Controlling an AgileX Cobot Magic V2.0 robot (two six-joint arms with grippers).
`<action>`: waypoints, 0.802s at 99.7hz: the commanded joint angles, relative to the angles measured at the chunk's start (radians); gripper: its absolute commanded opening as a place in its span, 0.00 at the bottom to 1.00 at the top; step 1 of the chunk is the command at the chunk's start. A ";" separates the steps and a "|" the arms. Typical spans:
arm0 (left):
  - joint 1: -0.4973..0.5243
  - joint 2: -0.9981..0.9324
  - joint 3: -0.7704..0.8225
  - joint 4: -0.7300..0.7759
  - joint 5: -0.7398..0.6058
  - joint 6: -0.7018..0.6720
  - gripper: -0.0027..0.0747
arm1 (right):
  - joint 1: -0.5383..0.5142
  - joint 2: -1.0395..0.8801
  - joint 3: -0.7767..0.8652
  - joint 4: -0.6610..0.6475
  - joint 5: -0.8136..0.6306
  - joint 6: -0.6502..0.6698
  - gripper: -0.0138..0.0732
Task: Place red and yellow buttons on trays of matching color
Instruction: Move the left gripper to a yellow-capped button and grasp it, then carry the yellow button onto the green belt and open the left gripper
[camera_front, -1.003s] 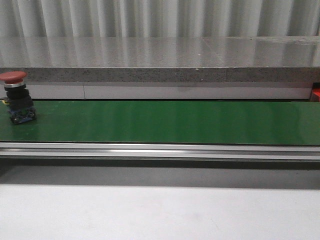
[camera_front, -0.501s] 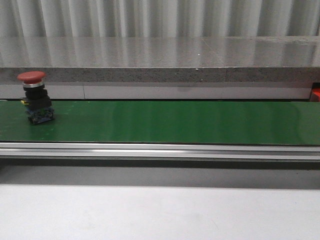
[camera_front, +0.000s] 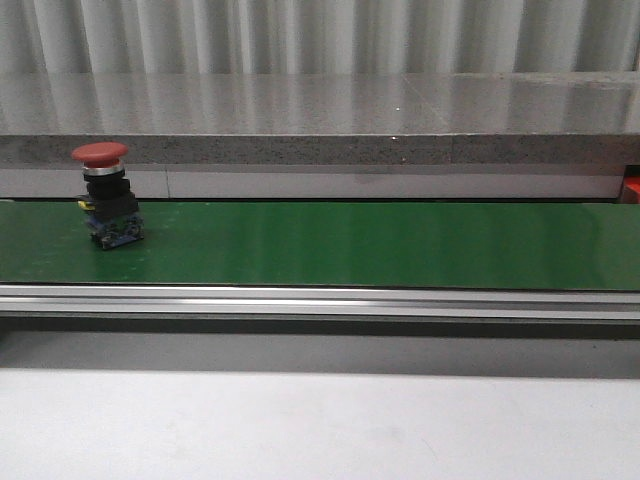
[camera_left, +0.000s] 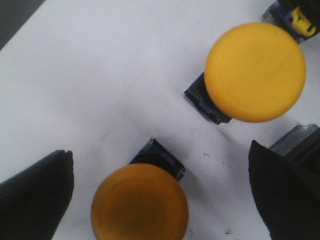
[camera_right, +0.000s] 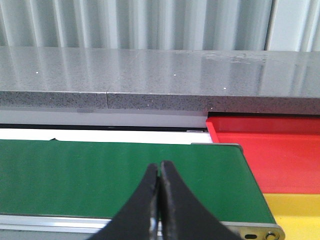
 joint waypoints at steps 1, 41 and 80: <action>0.001 -0.024 -0.028 0.006 -0.061 -0.009 0.84 | -0.005 -0.016 -0.016 -0.011 -0.080 -0.005 0.08; 0.001 0.007 -0.028 0.006 -0.067 -0.034 0.44 | -0.005 -0.016 -0.016 -0.011 -0.080 -0.005 0.08; 0.001 -0.190 -0.034 0.006 0.054 -0.054 0.01 | -0.005 -0.016 -0.016 -0.011 -0.080 -0.005 0.08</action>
